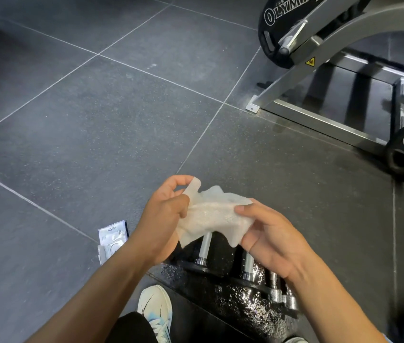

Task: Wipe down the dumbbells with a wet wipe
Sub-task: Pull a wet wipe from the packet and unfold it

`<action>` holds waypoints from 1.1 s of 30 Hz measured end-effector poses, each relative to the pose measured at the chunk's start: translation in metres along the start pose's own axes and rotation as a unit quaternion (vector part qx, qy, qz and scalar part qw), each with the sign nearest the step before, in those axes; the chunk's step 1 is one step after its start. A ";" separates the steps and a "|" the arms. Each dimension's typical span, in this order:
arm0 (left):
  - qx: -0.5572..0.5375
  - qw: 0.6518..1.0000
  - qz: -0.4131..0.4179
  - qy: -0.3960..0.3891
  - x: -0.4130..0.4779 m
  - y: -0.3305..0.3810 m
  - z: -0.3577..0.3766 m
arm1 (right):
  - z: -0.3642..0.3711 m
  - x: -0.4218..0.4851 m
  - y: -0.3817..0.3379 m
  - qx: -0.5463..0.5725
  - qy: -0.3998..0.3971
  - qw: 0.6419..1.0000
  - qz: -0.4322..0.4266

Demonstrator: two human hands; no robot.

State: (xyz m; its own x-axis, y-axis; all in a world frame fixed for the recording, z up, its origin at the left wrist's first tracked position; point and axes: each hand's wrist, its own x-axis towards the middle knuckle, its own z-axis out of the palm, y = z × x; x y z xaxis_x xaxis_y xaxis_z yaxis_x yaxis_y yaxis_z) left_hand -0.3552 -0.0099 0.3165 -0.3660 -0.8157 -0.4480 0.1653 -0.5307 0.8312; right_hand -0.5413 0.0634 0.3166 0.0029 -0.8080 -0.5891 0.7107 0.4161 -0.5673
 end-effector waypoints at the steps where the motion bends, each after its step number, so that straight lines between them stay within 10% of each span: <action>1: 0.010 1.000 0.001 0.000 0.000 0.000 -0.001 | -0.002 -0.001 -0.003 0.005 -0.012 1.000 0.003; 13: 0.072 0.995 0.038 0.052 0.006 0.002 -0.010 | -0.013 0.009 -0.004 0.058 -0.007 0.998 0.038; 20: 0.083 0.992 0.040 0.092 0.010 0.004 -0.015 | -0.006 0.021 0.010 -0.048 0.133 0.989 -0.048; 26: 0.180 0.974 0.087 0.107 0.008 -0.001 -0.015 | -0.008 0.026 0.027 -0.357 0.292 0.853 -0.246; 33: 0.580 0.748 0.322 -0.017 -0.019 -0.030 0.021 | 0.008 0.020 0.070 -0.045 0.136 0.989 0.031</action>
State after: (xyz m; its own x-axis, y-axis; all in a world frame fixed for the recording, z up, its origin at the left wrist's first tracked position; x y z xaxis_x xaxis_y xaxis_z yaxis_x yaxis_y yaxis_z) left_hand -0.3728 0.0260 0.3069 -0.5790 -0.7996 0.1596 -0.5818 0.5423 0.6062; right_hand -0.4862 0.0735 0.2697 -0.1524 -0.6429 -0.7507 0.6492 0.5076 -0.5665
